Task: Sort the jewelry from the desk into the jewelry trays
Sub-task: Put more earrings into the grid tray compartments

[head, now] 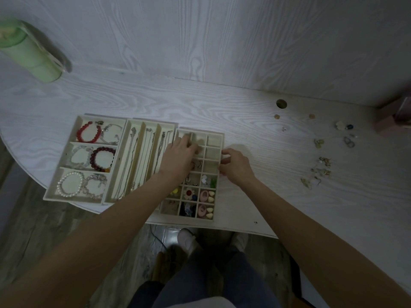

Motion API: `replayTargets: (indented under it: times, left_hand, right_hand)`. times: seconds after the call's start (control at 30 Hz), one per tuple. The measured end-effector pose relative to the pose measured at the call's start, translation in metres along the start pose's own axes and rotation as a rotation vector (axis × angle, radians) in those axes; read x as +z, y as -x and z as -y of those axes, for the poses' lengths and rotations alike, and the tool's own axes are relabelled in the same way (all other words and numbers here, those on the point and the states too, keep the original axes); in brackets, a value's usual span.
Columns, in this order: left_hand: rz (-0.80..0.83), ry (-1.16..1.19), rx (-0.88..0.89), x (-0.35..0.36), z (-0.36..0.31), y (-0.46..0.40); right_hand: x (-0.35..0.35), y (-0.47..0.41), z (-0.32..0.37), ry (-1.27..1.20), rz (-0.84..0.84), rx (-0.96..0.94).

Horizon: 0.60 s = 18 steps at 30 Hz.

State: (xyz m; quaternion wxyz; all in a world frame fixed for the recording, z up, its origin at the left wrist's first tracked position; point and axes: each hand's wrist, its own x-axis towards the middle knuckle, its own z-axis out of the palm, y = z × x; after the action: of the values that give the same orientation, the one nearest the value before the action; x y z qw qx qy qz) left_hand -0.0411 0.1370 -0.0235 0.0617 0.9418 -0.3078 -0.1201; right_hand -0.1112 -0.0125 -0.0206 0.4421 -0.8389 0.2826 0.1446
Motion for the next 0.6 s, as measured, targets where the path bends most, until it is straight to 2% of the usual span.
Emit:
replayTargets:
  times: [0.33, 0.6]
  left_hand:
    - [-0.044, -0.062, 0.024, -0.004, -0.003, 0.0]
    - [-0.036, 0.049, -0.013, -0.007, 0.006, 0.01]
  right_hand:
    - [-0.002, -0.002, 0.0, 0.011, 0.024, 0.009]
    - [-0.001, -0.003, -0.001, 0.006, 0.025, 0.007]
